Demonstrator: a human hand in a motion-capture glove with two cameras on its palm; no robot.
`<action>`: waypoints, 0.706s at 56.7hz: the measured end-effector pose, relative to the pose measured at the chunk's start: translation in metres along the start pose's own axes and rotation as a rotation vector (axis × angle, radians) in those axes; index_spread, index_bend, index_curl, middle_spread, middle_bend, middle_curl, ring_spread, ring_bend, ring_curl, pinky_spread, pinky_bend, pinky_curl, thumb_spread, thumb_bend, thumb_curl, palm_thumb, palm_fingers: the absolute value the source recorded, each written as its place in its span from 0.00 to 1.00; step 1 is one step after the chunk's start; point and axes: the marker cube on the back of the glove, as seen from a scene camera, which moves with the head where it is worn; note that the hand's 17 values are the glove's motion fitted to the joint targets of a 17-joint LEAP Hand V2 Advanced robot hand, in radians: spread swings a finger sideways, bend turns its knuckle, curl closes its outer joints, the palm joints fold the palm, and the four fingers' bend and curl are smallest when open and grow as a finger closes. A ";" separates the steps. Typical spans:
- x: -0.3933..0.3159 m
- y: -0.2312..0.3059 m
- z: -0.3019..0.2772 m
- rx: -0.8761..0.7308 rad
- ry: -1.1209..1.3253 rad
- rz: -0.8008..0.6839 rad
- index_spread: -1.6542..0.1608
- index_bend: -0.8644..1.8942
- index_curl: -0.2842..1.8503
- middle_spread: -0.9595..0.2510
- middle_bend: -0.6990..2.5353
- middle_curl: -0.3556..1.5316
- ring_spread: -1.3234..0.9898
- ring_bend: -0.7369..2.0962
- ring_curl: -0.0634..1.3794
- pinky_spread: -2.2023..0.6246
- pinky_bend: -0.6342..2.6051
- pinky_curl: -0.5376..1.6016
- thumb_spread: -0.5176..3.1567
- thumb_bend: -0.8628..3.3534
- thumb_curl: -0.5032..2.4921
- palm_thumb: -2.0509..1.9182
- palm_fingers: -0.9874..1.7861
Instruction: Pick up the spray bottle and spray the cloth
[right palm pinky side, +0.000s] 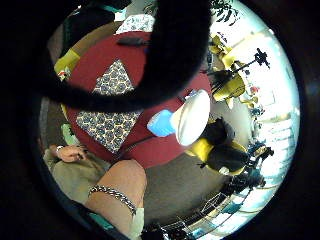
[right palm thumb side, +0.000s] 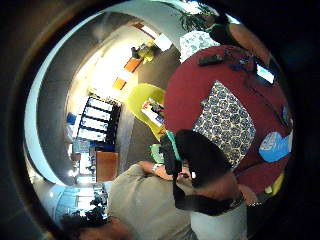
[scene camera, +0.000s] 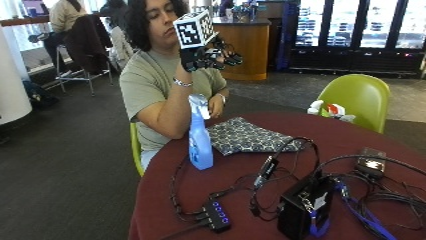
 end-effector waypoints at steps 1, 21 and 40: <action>0.000 0.000 0.000 0.000 0.001 0.001 0.79 0.41 0.17 0.79 0.29 0.22 0.57 0.35 0.08 0.82 0.29 0.28 0.26 0.25 0.19 0.60 0.53; -0.030 -0.012 0.021 -0.077 0.095 -0.052 0.69 0.39 0.25 0.79 0.28 0.30 0.56 0.34 0.16 0.86 0.27 0.35 0.43 0.23 0.24 0.62 0.52; -0.023 -0.010 0.013 0.003 0.084 -0.009 0.68 0.38 0.27 0.79 0.27 0.32 0.56 0.33 0.20 0.86 0.26 0.38 0.45 0.21 0.26 0.63 0.52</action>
